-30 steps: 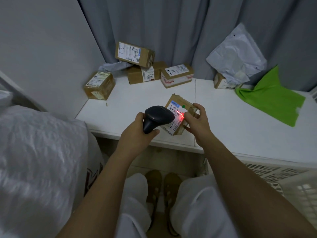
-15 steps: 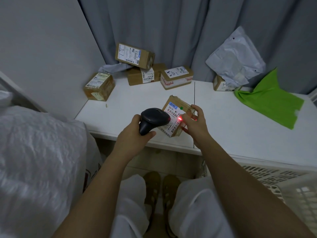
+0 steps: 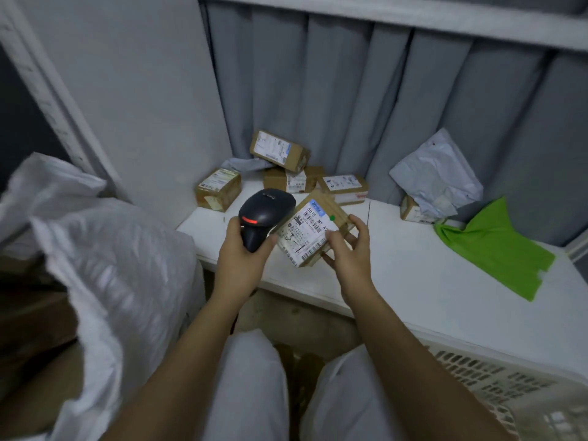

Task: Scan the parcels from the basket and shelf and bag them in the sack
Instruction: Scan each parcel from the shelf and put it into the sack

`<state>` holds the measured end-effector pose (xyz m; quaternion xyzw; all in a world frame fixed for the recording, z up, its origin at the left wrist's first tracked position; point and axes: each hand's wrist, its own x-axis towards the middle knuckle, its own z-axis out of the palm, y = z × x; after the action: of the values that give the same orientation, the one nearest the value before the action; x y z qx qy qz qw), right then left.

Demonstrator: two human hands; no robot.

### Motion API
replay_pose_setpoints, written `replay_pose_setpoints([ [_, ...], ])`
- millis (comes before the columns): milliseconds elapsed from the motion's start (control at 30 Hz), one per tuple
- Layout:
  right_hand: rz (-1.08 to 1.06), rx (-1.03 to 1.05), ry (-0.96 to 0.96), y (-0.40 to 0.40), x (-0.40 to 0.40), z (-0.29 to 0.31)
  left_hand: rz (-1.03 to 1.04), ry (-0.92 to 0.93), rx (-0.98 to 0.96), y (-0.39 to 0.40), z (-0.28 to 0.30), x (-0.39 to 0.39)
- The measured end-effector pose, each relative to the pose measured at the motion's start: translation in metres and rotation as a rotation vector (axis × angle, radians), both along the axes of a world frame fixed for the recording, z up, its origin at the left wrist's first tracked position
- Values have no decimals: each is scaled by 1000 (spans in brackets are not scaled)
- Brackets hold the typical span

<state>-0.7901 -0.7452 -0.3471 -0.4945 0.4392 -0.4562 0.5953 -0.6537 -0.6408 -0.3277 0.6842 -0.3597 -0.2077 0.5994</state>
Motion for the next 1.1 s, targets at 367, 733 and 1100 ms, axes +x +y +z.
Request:
replay_pose_setpoints([
  [367, 332, -283, -166, 134, 95, 153, 310, -99, -300, 197, 142, 35],
  [733, 664, -653, 306, 227, 192, 168, 620, -93, -223, 323, 157, 102],
  [1100, 628, -1661, 1467, 188, 221, 130, 546, -32, -143, 297, 133, 119],
])
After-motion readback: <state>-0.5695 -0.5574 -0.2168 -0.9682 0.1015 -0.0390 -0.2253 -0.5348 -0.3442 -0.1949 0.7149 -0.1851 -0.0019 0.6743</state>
